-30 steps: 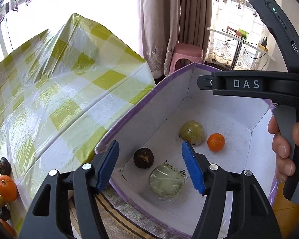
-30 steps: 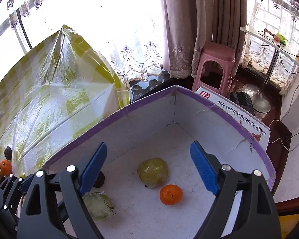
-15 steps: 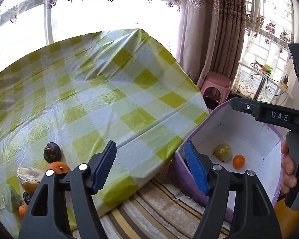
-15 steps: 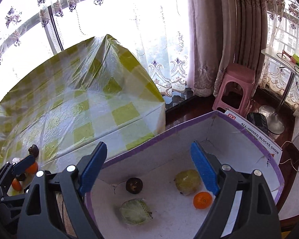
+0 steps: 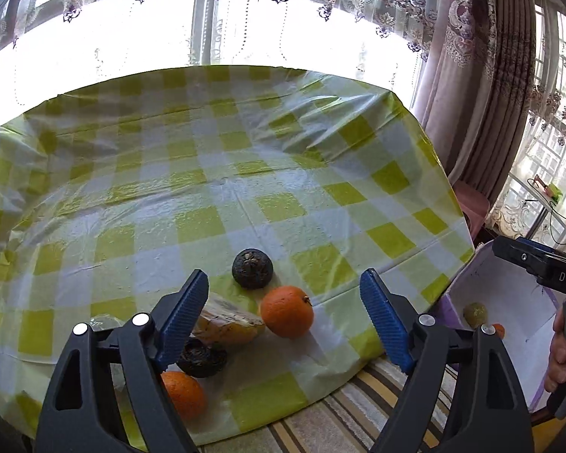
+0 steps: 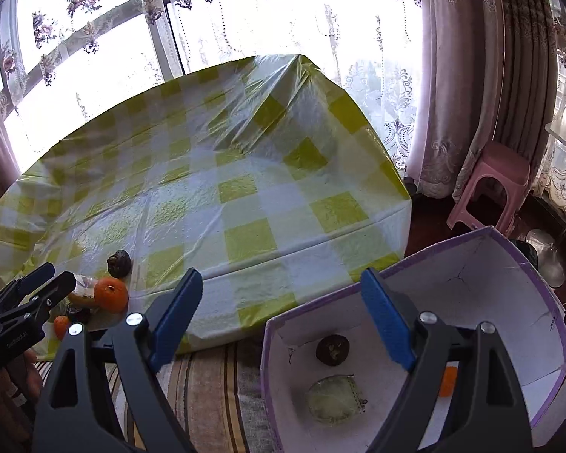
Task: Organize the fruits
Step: 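Return both grippers to the table, left gripper toward another wrapped cabbage, then close the right gripper on a large tangerine while the left approaches the wrapped cabbage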
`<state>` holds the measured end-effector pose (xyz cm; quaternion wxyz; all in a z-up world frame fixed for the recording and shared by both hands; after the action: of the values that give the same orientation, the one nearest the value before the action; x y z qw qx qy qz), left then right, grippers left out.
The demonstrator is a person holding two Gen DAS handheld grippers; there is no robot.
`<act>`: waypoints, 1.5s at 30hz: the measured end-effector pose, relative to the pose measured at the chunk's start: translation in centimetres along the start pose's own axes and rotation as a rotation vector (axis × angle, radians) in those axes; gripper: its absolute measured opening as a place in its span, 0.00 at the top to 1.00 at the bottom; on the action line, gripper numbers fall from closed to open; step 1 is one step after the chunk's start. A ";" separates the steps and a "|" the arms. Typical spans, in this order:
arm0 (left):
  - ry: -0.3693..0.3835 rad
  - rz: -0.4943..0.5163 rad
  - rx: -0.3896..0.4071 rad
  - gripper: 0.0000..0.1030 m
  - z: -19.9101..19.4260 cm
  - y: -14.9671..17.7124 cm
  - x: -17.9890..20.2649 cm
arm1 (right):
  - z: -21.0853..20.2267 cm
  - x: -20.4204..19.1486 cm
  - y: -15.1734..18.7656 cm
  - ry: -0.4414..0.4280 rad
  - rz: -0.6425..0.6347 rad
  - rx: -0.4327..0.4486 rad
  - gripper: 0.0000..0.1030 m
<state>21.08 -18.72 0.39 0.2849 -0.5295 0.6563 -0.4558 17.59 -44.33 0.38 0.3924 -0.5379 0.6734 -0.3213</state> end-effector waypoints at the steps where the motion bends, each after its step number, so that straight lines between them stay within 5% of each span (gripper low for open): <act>1: -0.014 -0.010 -0.001 0.22 -0.2 0.1 -1.0 | 0.1 -0.7 0.2 -0.013 -0.007 -0.004 0.17; 9: -0.127 -0.136 -0.005 0.21 -1.9 1.5 -9.2 | 1.3 -7.2 1.5 -0.132 -0.027 -0.032 0.17; 16: -0.150 -0.224 -0.045 0.21 -2.6 3.8 -13.1 | 3.2 -13.3 4.3 -0.215 -0.080 -0.092 0.17; 28: -0.135 -0.207 -0.119 0.18 -1.5 6.1 -13.0 | 6.9 -19.3 7.3 -0.288 -0.131 -0.173 0.22; 33: -0.139 -0.194 -0.137 0.26 -1.0 6.5 -12.9 | 8.2 -19.8 7.8 -0.288 -0.137 -0.201 0.26; 38: -0.140 -0.194 -0.148 0.42 -0.7 6.8 -12.9 | 9.1 -20.2 8.6 -0.306 -0.136 -0.237 0.40; 45: -0.137 -0.197 -0.142 0.43 -0.7 6.8 -13.0 | 9.2 -21.1 8.7 -0.312 -0.167 -0.225 0.55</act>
<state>21.09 -5.89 -6.85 0.2446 -0.6401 0.6108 -0.3967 23.92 -21.97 -7.66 0.4012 -0.6755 0.5894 -0.1882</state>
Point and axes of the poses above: each gripper's, at about its wrist camera, not at the fingertips, and z roughly the way its jaws point, x to its right, y to its underside, the point moved 10 cm from there along z, roughly the way its jaws point, and after that the axes turned 13 degrees about x, right-handed, at the moved point
